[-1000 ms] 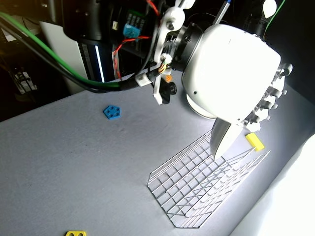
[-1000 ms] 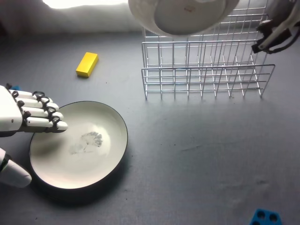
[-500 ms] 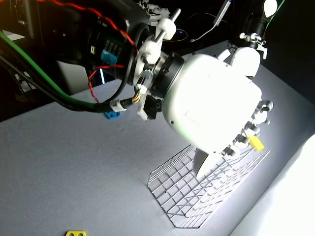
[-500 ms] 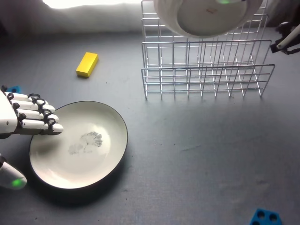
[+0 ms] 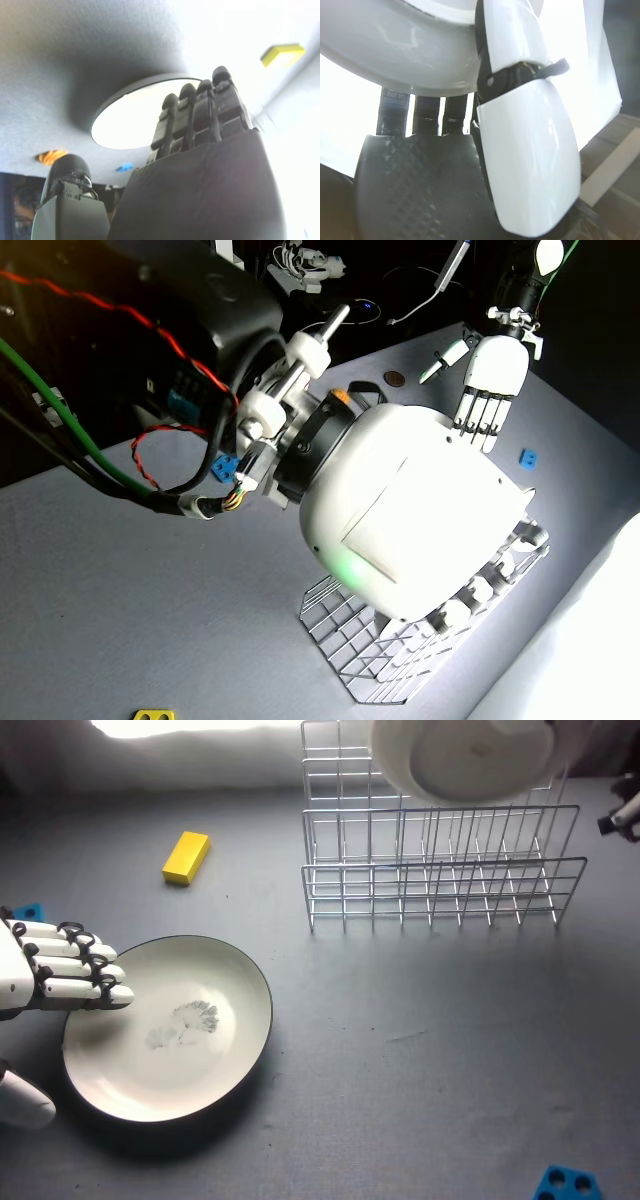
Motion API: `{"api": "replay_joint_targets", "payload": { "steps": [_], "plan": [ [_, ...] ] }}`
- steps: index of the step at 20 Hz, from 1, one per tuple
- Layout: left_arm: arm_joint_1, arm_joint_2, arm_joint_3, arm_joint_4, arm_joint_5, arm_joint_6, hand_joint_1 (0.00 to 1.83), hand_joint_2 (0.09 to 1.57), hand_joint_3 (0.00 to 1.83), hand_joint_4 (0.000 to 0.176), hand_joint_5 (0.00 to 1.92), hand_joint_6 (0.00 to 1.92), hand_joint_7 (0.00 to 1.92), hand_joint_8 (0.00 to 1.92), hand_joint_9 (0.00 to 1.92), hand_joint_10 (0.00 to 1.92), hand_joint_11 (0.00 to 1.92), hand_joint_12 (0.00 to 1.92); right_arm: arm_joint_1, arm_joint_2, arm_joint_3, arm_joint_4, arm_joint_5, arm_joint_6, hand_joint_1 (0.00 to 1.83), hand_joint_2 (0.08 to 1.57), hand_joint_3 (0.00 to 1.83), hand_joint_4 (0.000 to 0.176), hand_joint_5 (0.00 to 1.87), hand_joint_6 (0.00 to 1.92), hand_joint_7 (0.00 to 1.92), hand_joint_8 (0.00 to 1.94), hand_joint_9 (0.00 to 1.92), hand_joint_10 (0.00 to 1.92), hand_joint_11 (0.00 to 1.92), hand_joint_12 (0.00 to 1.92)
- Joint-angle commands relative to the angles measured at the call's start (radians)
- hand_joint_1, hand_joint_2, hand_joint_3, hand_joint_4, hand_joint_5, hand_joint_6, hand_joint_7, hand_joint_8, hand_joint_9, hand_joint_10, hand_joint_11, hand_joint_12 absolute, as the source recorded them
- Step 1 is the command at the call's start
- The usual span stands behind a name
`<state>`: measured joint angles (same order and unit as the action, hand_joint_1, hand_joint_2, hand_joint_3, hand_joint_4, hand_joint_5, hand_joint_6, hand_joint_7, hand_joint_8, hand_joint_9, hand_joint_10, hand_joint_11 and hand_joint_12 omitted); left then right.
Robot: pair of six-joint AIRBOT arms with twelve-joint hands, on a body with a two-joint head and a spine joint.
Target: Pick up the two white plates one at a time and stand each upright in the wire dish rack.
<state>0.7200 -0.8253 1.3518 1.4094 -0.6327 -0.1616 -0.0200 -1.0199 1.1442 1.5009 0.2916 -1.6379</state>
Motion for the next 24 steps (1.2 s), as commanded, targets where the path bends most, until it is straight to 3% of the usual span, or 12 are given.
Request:
{"api": "replay_joint_targets", "payload": {
  "steps": [1,19,20,21,24],
  "plan": [
    [0.003,0.0,0.006,-0.023,-0.01,-0.003,0.0,1.04,0.0,0.0,0.03,0.0,0.02,0.0,0.0,0.0,0.0,0.0,0.01,0.005,0.007,-0.018,0.013,0.023,1.49,1.12,0.0,0.0,0.89,1.11,0.93,0.91,0.87,1.09,0.84,1.51],
    [0.008,0.009,0.003,-0.022,-0.023,-0.003,0.0,1.04,0.0,0.0,0.02,0.0,0.01,0.01,0.0,0.0,0.0,0.0,-0.097,-0.073,0.139,-0.018,-0.036,0.07,1.48,1.13,0.0,0.0,0.89,1.08,0.9,0.99,0.86,1.13,0.8,1.57],
    [0.008,0.01,0.002,-0.022,-0.024,-0.003,0.0,1.04,0.0,0.0,0.03,0.01,0.03,0.01,0.01,0.0,0.0,0.0,-0.1,-0.074,0.141,-0.018,-0.038,0.073,1.39,1.12,0.0,0.0,0.93,1.05,0.95,0.96,0.88,1.18,0.78,1.32],
    [0.009,0.01,0.002,-0.022,-0.024,-0.003,0.0,1.04,0.0,0.0,0.04,0.01,0.04,0.01,0.01,0.0,0.0,0.0,-0.104,-0.074,0.143,-0.018,-0.038,0.078,1.38,1.12,0.0,0.0,0.93,1.06,0.95,0.98,0.88,1.19,0.78,1.23],
    [0.011,0.01,0.002,-0.022,-0.024,-0.003,0.0,1.04,0.0,0.0,0.02,0.0,0.02,0.0,0.0,0.0,0.0,0.0,-0.114,-0.076,0.151,-0.018,-0.038,0.091,1.37,1.13,0.0,0.0,0.92,1.1,0.95,0.97,0.87,1.21,0.78,1.2]
  ]
}}
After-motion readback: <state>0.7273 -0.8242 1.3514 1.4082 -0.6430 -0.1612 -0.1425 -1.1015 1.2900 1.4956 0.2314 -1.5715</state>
